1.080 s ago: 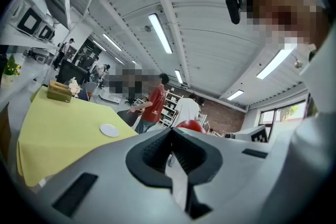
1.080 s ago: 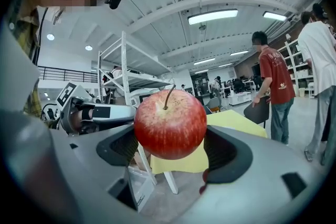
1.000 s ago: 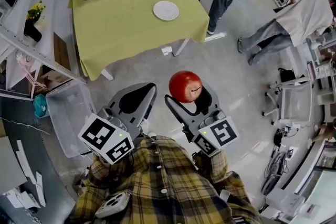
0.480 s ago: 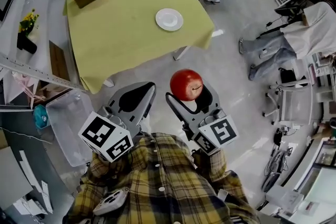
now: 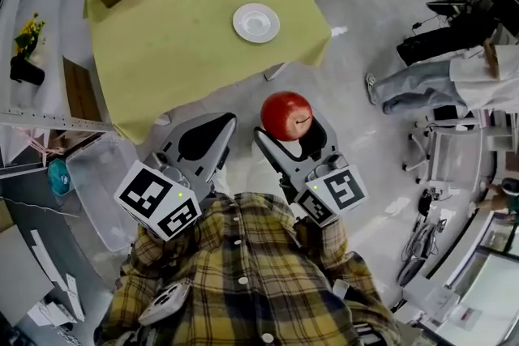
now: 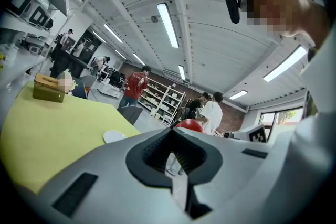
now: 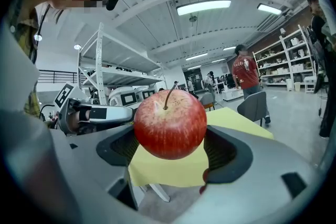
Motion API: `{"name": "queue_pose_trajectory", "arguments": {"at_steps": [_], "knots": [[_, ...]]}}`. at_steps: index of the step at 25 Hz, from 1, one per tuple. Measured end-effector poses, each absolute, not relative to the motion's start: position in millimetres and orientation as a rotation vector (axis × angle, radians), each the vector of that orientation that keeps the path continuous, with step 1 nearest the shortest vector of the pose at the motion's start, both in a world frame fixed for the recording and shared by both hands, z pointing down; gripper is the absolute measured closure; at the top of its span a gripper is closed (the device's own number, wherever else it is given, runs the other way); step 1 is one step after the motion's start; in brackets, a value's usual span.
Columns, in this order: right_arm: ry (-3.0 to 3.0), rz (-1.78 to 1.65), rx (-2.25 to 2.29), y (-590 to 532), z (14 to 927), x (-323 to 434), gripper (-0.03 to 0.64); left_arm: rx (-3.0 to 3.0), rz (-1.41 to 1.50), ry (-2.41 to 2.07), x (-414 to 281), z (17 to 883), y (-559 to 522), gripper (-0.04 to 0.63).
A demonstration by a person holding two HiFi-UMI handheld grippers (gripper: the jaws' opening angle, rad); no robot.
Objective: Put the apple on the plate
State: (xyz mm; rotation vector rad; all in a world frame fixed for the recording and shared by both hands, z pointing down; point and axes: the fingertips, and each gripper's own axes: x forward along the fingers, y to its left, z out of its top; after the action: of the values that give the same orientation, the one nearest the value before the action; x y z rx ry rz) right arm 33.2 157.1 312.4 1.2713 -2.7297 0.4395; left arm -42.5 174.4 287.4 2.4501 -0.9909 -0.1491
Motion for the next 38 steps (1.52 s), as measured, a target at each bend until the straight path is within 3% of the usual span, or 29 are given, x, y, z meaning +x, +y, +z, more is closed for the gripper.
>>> {"name": "queue_pose_trajectory", "arguments": {"at_steps": [20,38], "knots": [[-2.84,0.415,0.9,-38.3,295.1,137.4,0.233,2.334,-0.217,-1.33,53.8,263.6,-15.6,0.589],[-2.849,0.503,0.585,-102.2,331.0,122.7,0.233,2.118,-0.217,-1.576,36.4,295.8,-63.7,0.589]]}}
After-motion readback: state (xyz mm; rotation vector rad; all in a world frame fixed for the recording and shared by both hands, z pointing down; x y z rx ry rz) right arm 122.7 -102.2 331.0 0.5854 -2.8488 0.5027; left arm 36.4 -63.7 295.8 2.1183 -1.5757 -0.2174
